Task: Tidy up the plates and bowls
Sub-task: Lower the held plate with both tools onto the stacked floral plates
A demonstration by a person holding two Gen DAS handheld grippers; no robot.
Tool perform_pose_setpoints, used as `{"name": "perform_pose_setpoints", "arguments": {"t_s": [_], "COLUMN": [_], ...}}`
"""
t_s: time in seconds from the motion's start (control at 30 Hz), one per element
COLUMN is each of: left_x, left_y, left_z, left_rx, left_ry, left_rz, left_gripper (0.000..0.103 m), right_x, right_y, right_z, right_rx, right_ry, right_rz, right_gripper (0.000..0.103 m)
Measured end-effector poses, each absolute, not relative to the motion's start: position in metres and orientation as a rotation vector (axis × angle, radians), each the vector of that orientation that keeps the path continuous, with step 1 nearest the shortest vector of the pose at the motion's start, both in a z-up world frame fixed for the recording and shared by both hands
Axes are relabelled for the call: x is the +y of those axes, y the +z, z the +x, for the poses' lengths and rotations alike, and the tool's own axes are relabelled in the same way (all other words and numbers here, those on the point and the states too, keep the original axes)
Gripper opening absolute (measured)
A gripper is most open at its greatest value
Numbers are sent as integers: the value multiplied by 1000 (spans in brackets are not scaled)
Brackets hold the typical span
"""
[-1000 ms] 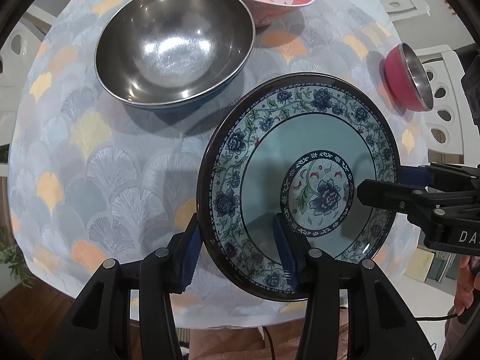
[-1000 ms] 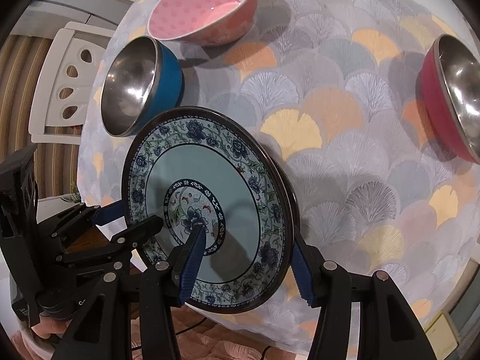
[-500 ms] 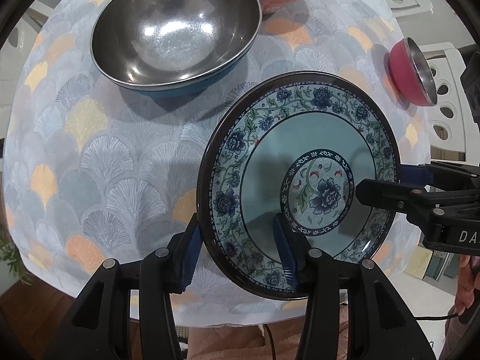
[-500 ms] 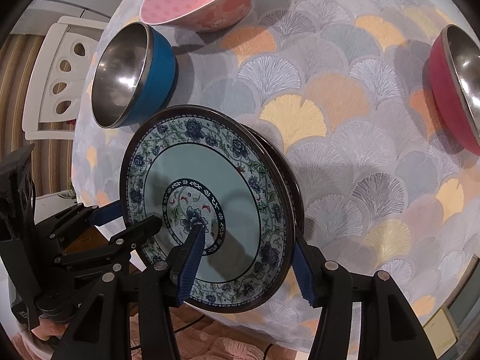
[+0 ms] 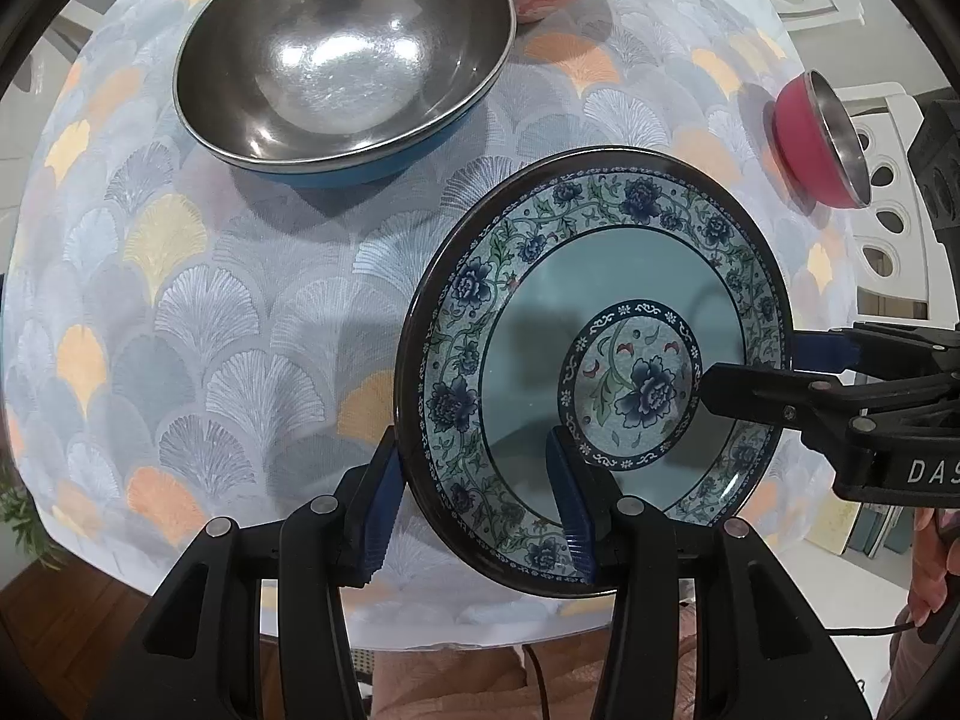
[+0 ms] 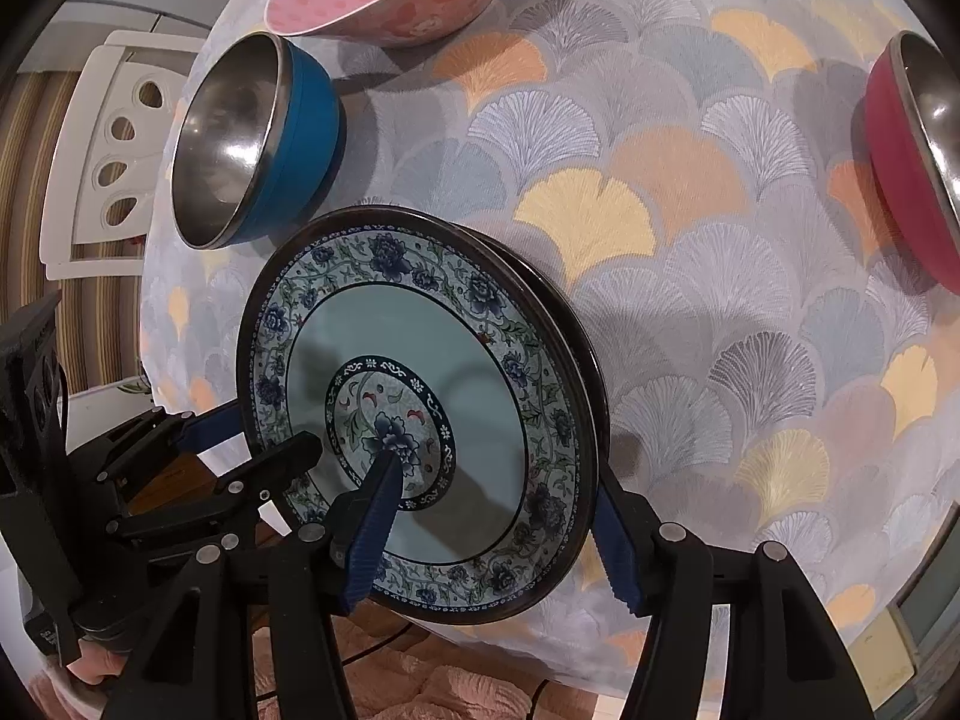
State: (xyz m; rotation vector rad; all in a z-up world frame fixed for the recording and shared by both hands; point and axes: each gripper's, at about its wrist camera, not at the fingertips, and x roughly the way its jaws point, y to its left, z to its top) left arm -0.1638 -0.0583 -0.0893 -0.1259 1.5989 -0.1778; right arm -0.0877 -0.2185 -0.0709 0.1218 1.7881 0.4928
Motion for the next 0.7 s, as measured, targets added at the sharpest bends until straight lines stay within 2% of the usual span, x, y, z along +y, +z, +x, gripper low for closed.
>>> {"name": "perform_pose_setpoints", "arguments": {"t_s": [0.7], "left_x": [-52], "left_y": [-79], "left_z": [-167], "left_rx": [1583], "left_ry": [-175], "left_rz": [-132], "left_gripper": [44], "right_x": [-218], "right_y": [-68], "right_z": [-92], "right_rx": [1794], "right_ry": [499], "right_rz": [124], "right_gripper": [61]}}
